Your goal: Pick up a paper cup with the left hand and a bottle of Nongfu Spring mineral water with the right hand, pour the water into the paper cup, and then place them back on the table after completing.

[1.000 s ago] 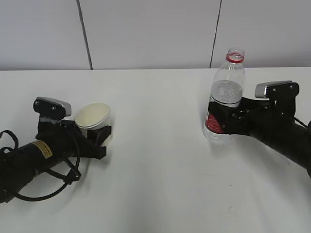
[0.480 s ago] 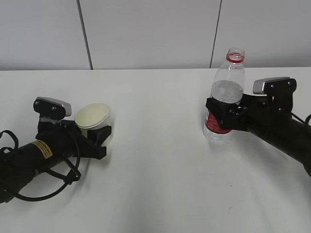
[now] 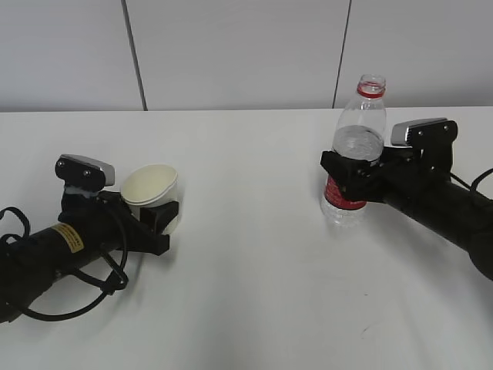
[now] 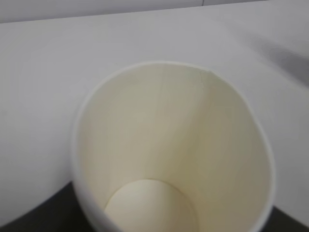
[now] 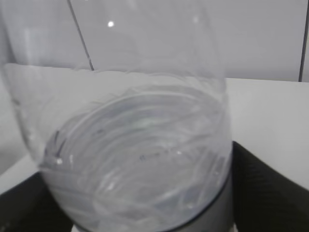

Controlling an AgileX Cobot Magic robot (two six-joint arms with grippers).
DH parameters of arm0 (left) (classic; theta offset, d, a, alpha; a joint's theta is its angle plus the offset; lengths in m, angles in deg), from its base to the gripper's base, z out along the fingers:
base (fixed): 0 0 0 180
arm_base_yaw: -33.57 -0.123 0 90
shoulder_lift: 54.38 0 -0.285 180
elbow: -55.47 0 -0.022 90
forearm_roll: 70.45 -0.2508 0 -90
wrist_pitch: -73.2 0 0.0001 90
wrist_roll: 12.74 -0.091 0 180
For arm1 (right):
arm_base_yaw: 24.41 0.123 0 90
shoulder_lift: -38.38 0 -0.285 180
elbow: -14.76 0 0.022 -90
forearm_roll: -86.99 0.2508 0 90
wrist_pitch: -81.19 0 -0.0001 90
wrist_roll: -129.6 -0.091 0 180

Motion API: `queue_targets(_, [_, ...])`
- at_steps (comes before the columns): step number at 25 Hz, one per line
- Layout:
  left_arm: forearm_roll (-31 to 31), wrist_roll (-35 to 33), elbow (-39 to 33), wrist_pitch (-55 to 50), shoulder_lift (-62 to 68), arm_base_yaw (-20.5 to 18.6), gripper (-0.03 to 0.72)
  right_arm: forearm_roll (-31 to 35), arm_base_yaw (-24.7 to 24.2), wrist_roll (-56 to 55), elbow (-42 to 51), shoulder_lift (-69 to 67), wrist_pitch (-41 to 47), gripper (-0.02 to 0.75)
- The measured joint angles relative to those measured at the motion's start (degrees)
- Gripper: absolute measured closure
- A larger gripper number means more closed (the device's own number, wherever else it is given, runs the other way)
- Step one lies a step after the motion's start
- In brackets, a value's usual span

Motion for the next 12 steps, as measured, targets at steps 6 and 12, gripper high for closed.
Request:
queue_targets(6, [-0.37,0.00,0.00,0.00,0.00,0.00,0.286,-0.10,0.00,0.00,0.00,0.00,0.09,0.248])
queue_targets(12, [-4.14,0.05,0.00,0.00,0.00,0.00,0.286,0.62,0.00,0.00,0.00,0.00,0.09,0.278])
